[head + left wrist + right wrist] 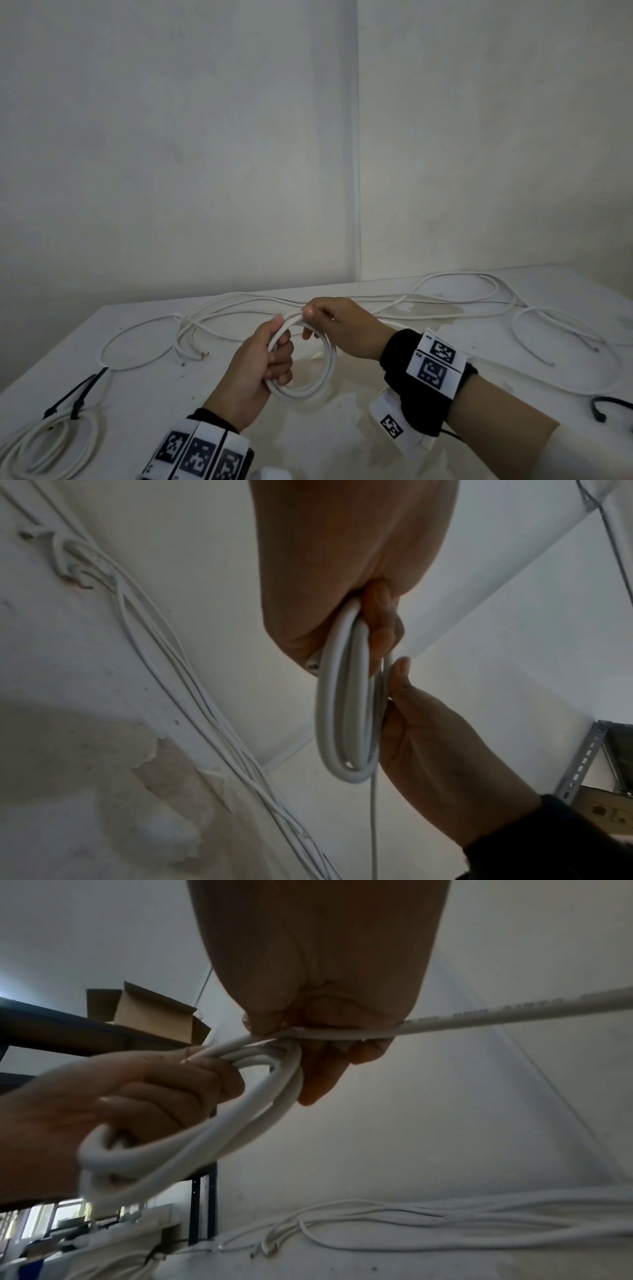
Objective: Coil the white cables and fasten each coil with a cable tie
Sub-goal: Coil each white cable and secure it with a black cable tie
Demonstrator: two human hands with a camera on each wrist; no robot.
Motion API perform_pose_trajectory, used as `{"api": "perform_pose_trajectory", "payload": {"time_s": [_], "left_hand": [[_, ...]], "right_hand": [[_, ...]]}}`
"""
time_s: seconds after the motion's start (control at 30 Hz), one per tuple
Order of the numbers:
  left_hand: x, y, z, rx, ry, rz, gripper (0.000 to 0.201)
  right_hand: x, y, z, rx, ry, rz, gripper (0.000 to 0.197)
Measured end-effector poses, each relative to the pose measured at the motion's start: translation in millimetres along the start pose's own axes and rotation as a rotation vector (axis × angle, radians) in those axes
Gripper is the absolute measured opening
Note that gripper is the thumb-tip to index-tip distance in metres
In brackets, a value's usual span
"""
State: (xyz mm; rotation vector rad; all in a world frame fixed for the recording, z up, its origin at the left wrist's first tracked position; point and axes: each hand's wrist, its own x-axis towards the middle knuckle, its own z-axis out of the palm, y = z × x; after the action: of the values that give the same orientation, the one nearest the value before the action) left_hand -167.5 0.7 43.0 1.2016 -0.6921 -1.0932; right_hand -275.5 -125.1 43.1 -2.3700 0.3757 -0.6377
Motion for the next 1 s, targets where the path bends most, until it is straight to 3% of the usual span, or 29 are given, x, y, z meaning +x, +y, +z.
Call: {"api": "perform_pose_trajectory", "payload": {"time_s": [0.17,0.33,0.6,0.83,1.0], "left_hand": [[-1.1,3.0,-2.0,0.149,-0.016,-0.032,0.039],[-7.1,-11.7,13.1,0.4,-0.072,-0.054,0.04],[-1.7,-8.2,13.9,0.222,0.03,0.054,0.038],[0.8,-13.4,17.5,0.14,0.025,0.051,0.043],[4.6,-17.0,21.8,0.1,0.066,0.062,0.041]], "right_hand": [[-2.2,8.2,5.6,-0.029,0.026,0.004,0.035],[0.0,11.4,7.2,0.063,0.061,0.04,0.017],[-4.6,5.5,0.1,0.064,0.129,0.079,0.033],[-16.3,6.0,-5.7,0.081,0.084,0.085,0.029],[-25.1,20.8,-1.9,-0.05,0.135,0.083,0.025]]}}
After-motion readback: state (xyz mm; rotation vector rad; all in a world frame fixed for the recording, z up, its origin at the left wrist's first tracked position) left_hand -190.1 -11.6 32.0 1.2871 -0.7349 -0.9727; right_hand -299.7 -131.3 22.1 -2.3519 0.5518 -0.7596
